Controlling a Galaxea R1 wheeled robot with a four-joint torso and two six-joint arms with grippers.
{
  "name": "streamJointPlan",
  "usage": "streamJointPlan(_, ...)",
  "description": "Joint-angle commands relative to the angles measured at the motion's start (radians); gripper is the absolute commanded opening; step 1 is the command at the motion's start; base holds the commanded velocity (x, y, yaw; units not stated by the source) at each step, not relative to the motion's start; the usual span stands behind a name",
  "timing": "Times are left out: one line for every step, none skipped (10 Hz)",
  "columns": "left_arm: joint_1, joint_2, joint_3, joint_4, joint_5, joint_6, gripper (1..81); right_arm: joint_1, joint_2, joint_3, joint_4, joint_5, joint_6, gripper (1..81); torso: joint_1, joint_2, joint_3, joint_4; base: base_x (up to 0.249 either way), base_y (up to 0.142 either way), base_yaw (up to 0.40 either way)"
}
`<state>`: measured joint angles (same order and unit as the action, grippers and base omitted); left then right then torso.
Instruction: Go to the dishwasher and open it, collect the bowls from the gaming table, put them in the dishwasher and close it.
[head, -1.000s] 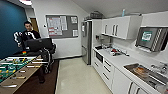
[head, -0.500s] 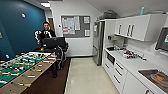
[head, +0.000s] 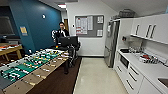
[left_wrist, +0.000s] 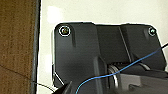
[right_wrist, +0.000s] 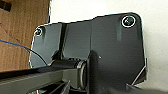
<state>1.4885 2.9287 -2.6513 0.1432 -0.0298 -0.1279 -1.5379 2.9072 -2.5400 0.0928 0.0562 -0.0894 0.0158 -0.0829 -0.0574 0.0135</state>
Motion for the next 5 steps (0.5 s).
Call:
streamJointPlan(-0.053,-0.012,-0.003,0.004,0.047,0.007,81.1,0.049,-0.003,0.009,-0.017,-0.050,-0.006,81.1,0.000,0.000,0.000,0.000,0.000,0.000,0.357)
streamJointPlan(-0.053,-0.012,-0.001,0.004,0.047,0.007,81.1,0.046,0.000,0.006,-0.025,-0.050,-0.004,81.1,0.000,0.000,0.000,0.000,0.000,0.000,0.357)
streamJointPlan(-0.053,-0.009,-0.001,0.006,0.047,0.007,81.1,0.044,0.000,0.005,-0.025,-0.050,-0.004,81.1,0.000,0.000,0.000,0.000,0.000,0.000,0.357)
streamJointPlan(-0.053,-0.005,-0.003,0.006,0.048,0.007,81.1,0.043,-0.001,0.005,-0.027,-0.050,-0.004,81.1,0.000,0.000,0.000,0.000,0.000,0.000,0.357)
streamJointPlan(-0.053,-0.005,-0.003,0.006,0.047,0.007,81.1,0.041,-0.001,0.003,-0.027,-0.050,-0.004,81.1,0.000,0.000,0.000,0.000,0.000,0.000,0.357)
